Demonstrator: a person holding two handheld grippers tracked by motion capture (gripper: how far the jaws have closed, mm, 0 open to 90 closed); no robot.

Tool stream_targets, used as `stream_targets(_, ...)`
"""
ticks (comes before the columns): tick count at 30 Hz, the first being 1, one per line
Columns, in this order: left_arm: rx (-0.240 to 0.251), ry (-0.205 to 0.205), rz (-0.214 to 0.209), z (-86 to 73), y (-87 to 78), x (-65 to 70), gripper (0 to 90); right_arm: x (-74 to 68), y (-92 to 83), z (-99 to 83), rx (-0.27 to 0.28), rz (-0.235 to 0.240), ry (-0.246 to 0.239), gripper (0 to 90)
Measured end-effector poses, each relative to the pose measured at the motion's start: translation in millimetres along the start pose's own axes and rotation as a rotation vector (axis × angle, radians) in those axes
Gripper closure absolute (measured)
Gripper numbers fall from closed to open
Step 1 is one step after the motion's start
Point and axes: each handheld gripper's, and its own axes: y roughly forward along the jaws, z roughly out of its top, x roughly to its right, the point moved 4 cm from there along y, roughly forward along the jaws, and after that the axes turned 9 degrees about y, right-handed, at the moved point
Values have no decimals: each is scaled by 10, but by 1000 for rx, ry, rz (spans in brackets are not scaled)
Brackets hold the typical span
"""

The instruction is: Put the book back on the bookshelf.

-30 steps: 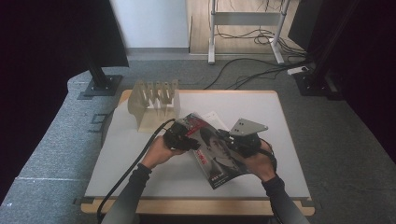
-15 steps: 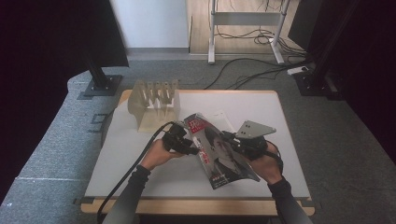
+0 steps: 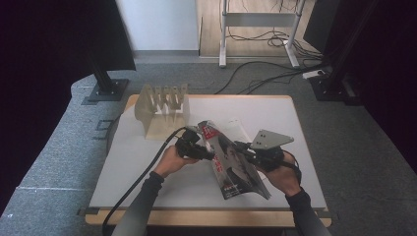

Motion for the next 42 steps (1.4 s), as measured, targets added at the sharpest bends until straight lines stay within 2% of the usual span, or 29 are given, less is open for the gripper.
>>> stream_targets(2,0,-12,0,6,11,-7,585,6,-4,-3,0,-1,2,862)
stream_targets(3,6,-16,14,16,18,-9,555,8,-6,-2,1,-3,3,862)
stream_targets(5,23,-18,31,33,25,-21,442,13,-6,6,5,-1,7,862)
stream_targets(6,30,-26,27,34,28,-33,388,13,-7,14,9,5,10,862)
stream_targets(7,39,-32,9,33,24,-43,379,8,-9,23,10,11,13,862)
stream_targets(11,72,-21,-5,39,3,-52,447,-6,-11,38,5,24,2,862)
stream_targets(15,118,-50,-43,57,-33,-75,542,19,-29,27,14,36,11,862)
stream_targets(17,145,-55,-50,77,-50,-62,596,32,-33,18,14,37,17,862)
stream_targets(20,183,-23,-43,128,-100,-14,711,43,-28,20,16,32,18,861)
stream_targets(23,187,-1,-28,165,-165,15,743,47,-29,39,22,30,15,861)
stream_targets(25,195,25,-2,204,-255,31,760,55,-42,63,29,19,7,861)
stream_targets(26,201,43,27,240,-322,50,767,62,-53,80,35,15,6,861)
stream_targets(30,206,142,173,404,-659,155,815,87,-88,174,43,-19,-9,860)
stream_targets(31,192,171,217,438,-757,191,822,94,-85,187,41,-24,-8,859)
stream_targets(33,150,196,259,455,-854,230,827,109,-67,185,35,-32,-2,859)
stream_targets(37,48,221,298,376,-919,276,825,143,-5,103,11,-33,34,859)
stream_targets(39,50,228,290,361,-944,300,826,153,39,45,2,-35,49,859)
stream_targets(42,31,258,283,345,-976,357,826,190,42,0,-12,-67,52,858)
